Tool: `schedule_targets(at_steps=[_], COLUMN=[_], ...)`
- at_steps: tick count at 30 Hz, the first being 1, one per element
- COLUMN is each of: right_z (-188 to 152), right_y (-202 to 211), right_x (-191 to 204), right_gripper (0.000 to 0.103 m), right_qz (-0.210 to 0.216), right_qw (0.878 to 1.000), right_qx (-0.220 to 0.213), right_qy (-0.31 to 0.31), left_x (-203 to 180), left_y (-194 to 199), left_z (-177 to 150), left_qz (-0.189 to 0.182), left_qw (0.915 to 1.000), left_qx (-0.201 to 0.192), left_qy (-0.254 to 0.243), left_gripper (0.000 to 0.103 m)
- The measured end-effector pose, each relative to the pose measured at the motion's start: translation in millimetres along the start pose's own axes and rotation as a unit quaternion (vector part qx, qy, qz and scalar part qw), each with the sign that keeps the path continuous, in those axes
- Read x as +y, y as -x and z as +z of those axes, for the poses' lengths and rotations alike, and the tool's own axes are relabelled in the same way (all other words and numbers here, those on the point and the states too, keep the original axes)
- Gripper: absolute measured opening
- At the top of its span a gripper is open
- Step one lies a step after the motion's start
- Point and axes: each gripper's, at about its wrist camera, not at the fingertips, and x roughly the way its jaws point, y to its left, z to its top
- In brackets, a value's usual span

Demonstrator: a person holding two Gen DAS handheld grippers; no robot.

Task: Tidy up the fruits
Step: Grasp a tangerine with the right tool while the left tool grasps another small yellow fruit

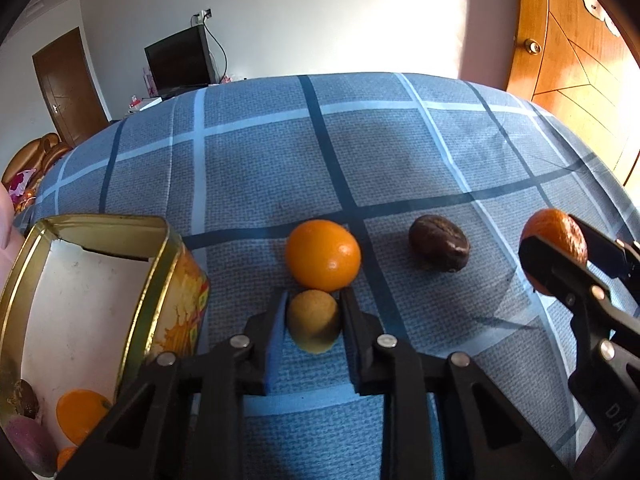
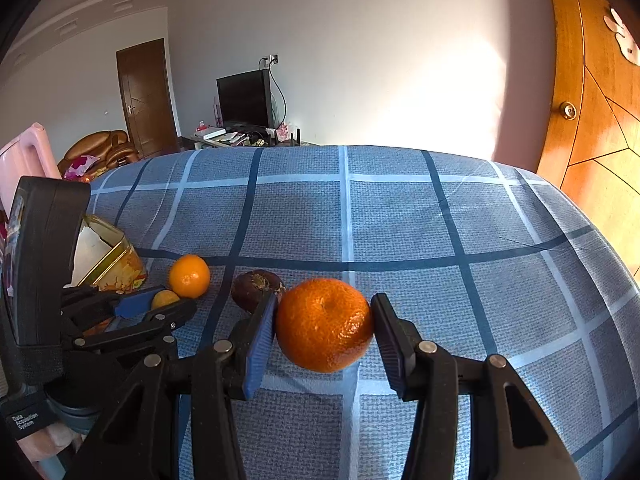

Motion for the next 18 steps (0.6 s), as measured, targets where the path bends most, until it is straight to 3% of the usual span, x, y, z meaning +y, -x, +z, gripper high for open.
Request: schedule_targets(at_steps=[5, 11, 18], right_z=[-2, -2, -3], right_y=[-3, -1, 2], right_x=[1, 0, 0], right_gripper=[0.05, 0.05, 0.05], right_qz=[0.005, 0.016, 0.021], right_qw=[1.0, 1.0, 1.0], right_qx=[0.002, -0.005, -0.009], right_qy=[0.002, -0.004, -0.008], left_x=[9, 6, 7], left_y=[3, 16, 24], left_z=[-3, -8, -13], left_qz=[-0.013, -0.006, -0.025], left_qw=[0.9997, 0.9995, 0.999], left_qx=[-0.003, -0.028, -0.035], left_qy=[0.022, 0.011, 0.01], left_gripper=[0.028, 0.028, 0.028])
